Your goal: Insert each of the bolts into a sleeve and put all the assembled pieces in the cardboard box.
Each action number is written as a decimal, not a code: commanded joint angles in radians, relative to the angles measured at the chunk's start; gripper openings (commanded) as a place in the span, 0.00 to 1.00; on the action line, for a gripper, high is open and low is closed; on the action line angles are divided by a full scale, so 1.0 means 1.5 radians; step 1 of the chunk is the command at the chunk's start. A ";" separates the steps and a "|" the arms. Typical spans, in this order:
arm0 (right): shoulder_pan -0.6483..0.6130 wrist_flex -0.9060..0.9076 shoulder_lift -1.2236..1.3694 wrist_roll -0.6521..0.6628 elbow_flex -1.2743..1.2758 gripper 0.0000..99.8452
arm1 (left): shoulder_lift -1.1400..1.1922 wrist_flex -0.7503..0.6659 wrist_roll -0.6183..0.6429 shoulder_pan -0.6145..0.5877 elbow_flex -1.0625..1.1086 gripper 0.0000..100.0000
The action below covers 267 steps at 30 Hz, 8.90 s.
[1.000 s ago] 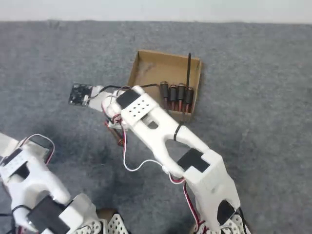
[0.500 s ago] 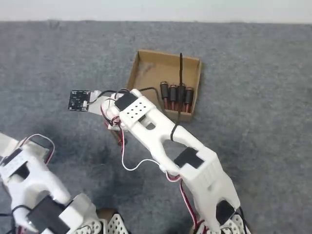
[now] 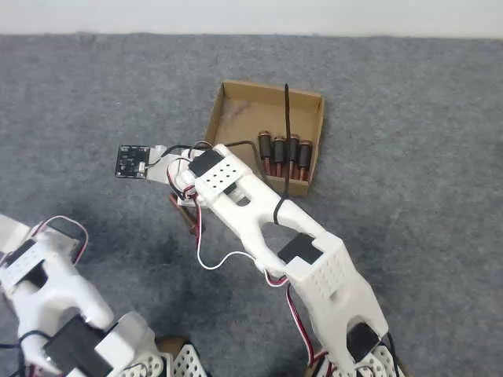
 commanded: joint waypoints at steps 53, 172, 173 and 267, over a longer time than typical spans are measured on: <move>0.202 0.566 0.147 -0.350 -0.747 0.01 | -0.003 -0.015 0.004 0.038 -0.038 0.01; 0.703 -0.054 -1.163 -0.260 1.202 0.01 | 0.216 0.337 -0.998 0.619 -0.352 0.11; 0.704 -0.054 -1.164 -0.260 1.202 0.01 | 0.220 0.318 -0.986 0.621 -0.343 0.11; 0.704 -0.046 -1.157 -0.236 1.205 0.01 | 0.013 0.363 -0.781 0.689 -0.305 0.14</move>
